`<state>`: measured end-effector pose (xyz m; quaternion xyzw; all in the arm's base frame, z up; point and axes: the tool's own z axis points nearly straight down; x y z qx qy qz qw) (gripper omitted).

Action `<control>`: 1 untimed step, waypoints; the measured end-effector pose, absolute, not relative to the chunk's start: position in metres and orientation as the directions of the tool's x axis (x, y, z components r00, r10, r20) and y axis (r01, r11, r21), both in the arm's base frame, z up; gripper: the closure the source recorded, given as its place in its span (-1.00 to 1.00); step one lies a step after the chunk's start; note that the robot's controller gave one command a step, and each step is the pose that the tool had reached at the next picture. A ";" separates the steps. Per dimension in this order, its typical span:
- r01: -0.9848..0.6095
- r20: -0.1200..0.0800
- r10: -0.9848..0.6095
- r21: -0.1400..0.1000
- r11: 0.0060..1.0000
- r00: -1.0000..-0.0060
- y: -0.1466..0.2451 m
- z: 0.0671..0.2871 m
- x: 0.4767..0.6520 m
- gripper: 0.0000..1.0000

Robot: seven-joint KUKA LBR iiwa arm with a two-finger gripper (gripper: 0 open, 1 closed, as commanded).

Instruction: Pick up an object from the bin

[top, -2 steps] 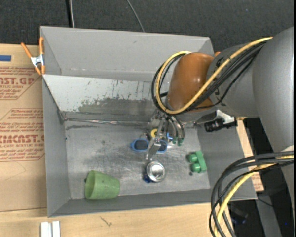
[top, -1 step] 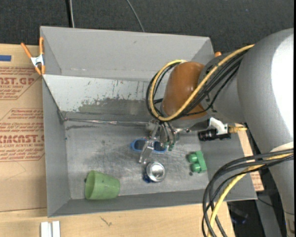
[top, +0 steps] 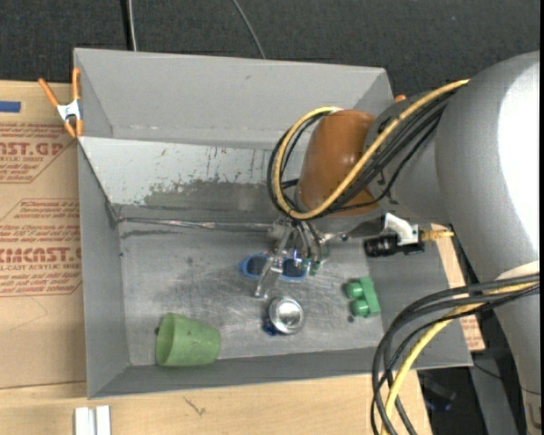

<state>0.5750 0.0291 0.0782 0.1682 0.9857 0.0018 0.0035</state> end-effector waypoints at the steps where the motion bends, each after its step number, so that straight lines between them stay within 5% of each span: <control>1: 0.333 -0.018 0.333 0.008 0.943 -0.943 0.029 0.081 0.578 1.00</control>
Offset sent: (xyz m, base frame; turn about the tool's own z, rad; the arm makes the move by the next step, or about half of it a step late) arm 0.0000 0.0000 0.0000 0.0000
